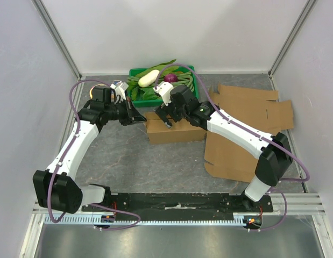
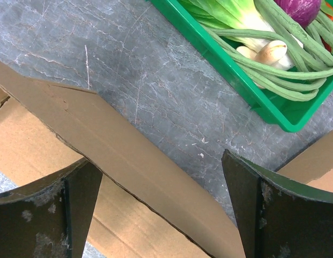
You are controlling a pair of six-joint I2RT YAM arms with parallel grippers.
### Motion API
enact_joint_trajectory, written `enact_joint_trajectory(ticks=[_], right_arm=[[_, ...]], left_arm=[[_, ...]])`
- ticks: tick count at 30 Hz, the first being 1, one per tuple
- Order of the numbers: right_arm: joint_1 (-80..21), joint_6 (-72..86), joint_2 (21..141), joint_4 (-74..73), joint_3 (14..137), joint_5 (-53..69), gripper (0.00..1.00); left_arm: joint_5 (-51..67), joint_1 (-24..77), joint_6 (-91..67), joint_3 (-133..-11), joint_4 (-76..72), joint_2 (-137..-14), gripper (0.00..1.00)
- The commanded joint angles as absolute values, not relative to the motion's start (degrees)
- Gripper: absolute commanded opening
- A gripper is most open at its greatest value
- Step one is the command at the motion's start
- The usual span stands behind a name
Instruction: Fold the paper box
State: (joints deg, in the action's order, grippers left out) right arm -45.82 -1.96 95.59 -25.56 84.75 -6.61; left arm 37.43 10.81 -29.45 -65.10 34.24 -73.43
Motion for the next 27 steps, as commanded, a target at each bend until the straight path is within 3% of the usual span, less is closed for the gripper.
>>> enact_joint_trajectory(ticks=[1, 27], right_arm=[[-46.23, -1.5, 96.94, -26.28, 84.46, -7.12, 0.98], [-46.23, -0.09, 97.38, -25.66, 84.99, -5.89, 0.98]], left_arm=[[32.46, 11.07, -23.3, -66.01, 38.66, -71.72, 0.02], [24.26, 13.09, -31.64, -54.67, 28.48, -66.62, 0.02]])
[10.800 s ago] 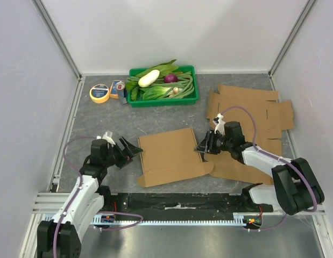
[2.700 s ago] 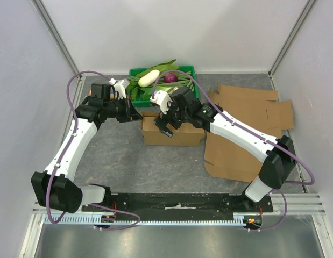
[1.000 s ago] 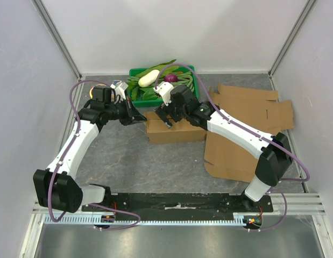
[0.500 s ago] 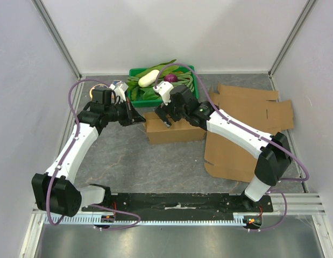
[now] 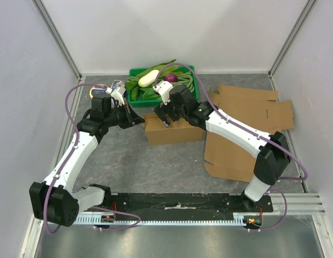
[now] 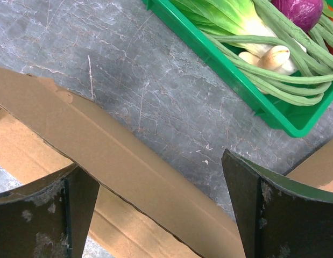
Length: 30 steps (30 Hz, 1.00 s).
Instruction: Fold the paper box
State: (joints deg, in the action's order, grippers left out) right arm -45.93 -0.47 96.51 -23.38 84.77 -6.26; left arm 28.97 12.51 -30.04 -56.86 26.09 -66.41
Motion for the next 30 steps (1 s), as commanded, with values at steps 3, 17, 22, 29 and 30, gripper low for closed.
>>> enact_joint_trajectory(ticks=[3, 17, 22, 29, 30], right_arm=[[-46.23, -0.09, 97.38, -25.58, 84.9, -5.8, 0.98], [-45.09, 8.69, 90.54, -35.05, 91.49, -10.98, 0.98], [-42.2, 7.65, 78.09, -37.54, 80.03, -17.92, 0.98], [-32.09, 2.74, 59.51, -18.04, 54.07, -13.03, 0.87], [-31.21, 2.72, 58.81, -14.97, 52.49, -9.35, 0.84]], left_arm=[[21.46, 14.24, -31.29, -53.44, 28.04, -65.83, 0.02], [19.16, 15.56, -27.51, -55.28, 31.55, -67.15, 0.02], [19.95, 15.56, -27.16, -56.69, 32.34, -67.59, 0.02], [21.71, 15.56, -25.93, -59.06, 34.1, -68.55, 0.02], [21.88, 15.56, -25.75, -59.24, 34.28, -68.73, 0.02]])
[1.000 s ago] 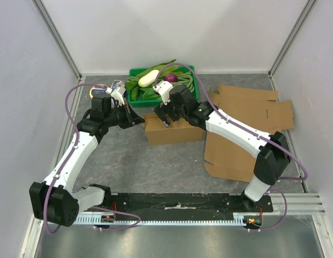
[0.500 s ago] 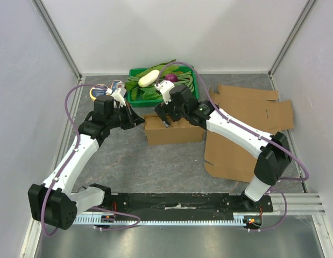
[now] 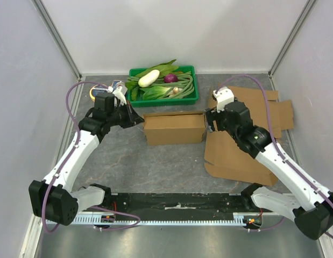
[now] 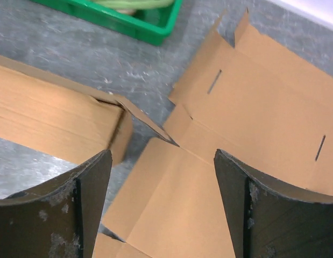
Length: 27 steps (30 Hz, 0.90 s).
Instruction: Fold the paper box
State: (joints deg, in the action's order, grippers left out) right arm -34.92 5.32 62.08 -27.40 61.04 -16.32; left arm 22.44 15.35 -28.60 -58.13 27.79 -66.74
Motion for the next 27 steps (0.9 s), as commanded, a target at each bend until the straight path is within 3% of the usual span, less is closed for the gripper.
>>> enact_joint_trajectory(ticks=[1, 4, 19, 22, 23, 27], right_arm=[[-30.16, 3.07, 58.1, -13.72, 50.73, -8.88, 0.82], [-28.48, 4.22, 59.23, -10.9, 49.22, -7.38, 0.79], [-26.28, 1.23, 63.28, -5.54, 50.1, -3.08, 0.43], [-26.28, 1.67, 63.81, -6.32, 51.15, -2.12, 0.14], [-26.28, 2.02, 64.24, -8.24, 52.98, -1.07, 0.0], [-26.45, 7.37, 66.26, -15.62, 58.43, -0.62, 0.0]], left_arm=[[21.97, 15.56, -25.58, -59.5, 34.45, -68.99, 0.02], [22.06, 15.56, -24.35, -59.76, 35.07, -69.61, 0.02], [22.76, 15.56, -22.76, -60.12, 35.24, -70.23, 0.02], [22.94, 15.56, -22.94, -60.12, 35.33, -70.49, 0.02], [23.03, 15.64, -22.94, -60.2, 35.33, -70.66, 0.02], [23.11, 15.56, -22.85, -60.29, 35.51, -70.66, 0.02]])
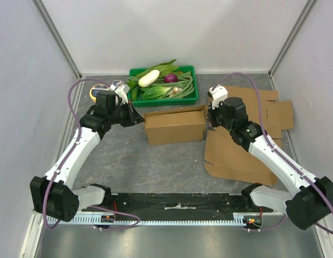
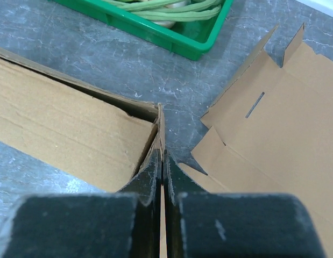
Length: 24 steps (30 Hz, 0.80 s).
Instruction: Fold the paper box
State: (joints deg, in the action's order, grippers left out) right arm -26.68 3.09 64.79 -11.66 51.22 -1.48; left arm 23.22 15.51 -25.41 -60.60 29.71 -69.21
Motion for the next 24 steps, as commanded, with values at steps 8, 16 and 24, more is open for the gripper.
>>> enact_joint_trajectory(ticks=[8, 16, 24], right_arm=[[-26.46, 17.56, 73.37, -31.0, 70.03, 1.75, 0.0], [-26.46, 29.25, 74.45, -34.1, 69.96, 2.12, 0.0], [-26.11, 34.18, 74.71, -36.65, 71.45, 1.05, 0.0]], left_arm=[[23.73, 15.56, -23.73, -60.47, 35.25, -71.19, 0.02], [23.64, 15.56, -25.57, -58.71, 32.35, -70.31, 0.09], [22.77, 15.64, -25.49, -58.18, 31.9, -70.31, 0.07]])
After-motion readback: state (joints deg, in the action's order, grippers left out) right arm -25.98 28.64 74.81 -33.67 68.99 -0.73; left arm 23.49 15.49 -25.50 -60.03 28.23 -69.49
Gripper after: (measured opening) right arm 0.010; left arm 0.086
